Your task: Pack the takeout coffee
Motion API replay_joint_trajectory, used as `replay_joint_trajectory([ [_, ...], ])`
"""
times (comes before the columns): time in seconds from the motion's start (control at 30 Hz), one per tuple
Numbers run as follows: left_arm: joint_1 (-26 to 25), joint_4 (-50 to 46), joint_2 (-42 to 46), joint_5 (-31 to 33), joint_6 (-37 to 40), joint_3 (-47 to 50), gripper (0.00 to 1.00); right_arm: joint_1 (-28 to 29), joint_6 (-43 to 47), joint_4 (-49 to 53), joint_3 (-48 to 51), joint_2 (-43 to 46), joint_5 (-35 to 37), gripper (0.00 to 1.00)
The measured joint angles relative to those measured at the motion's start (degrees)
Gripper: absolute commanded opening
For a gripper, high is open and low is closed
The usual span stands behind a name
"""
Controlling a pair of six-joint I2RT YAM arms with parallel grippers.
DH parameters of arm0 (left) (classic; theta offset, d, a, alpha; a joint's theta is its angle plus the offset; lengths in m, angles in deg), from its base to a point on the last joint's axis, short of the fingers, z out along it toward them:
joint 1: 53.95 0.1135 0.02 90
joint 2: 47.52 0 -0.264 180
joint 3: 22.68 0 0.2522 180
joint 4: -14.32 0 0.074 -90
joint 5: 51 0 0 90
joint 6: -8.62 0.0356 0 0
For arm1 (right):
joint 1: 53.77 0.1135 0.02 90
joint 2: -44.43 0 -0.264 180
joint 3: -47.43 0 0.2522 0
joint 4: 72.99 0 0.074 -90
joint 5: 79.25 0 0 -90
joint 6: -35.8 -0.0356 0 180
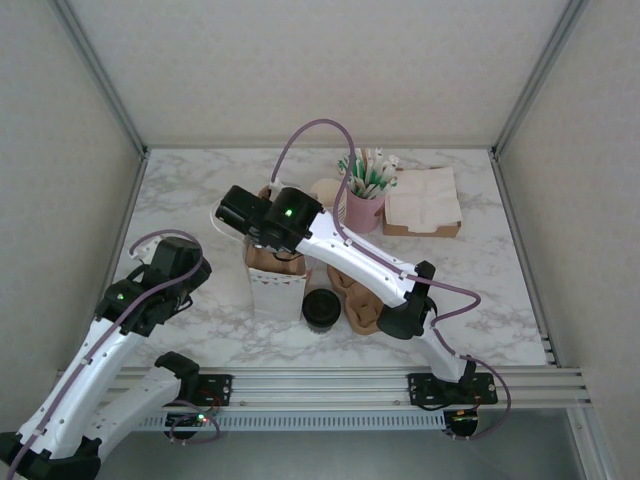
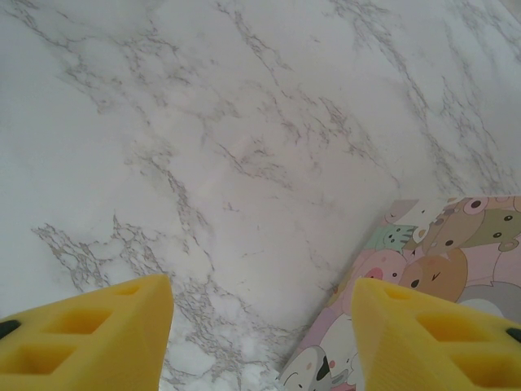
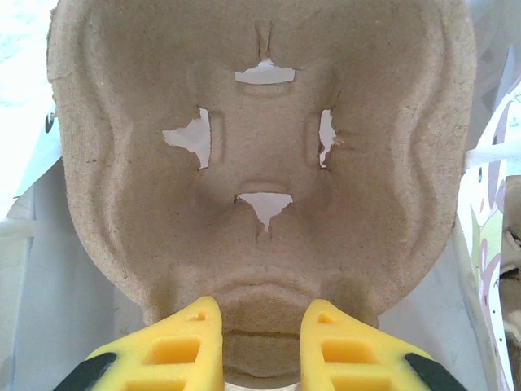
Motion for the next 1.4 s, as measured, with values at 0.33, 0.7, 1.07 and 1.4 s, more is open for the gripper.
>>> replay_joint_trajectory([
  [0.33, 0.0, 0.02, 0.26, 0.0, 0.0, 0.04, 0.59, -0.28, -1.64, 1.25, 0.0, -0.55, -1.53, 0.13],
  [0.7, 0.0, -0.48, 0.2, 0.15, 1.81, -4.24, 0.76, -0.28, -0.96, 0.72, 0.0, -0.98, -3.04, 0.14],
  [1.07, 0.02, 3.02, 2.32, -2.8, 12.04, -19.54, 0.93, -0.28, 2.14, -0.74, 0.02, -0.98, -5.44, 0.14],
  [1.4, 0.07, 4.55, -7.58, -10.16, 13.55, -21.22, 0.84, -0.26, 4.39, -1.42, 0.11, -0.98, -6.01, 0.13],
])
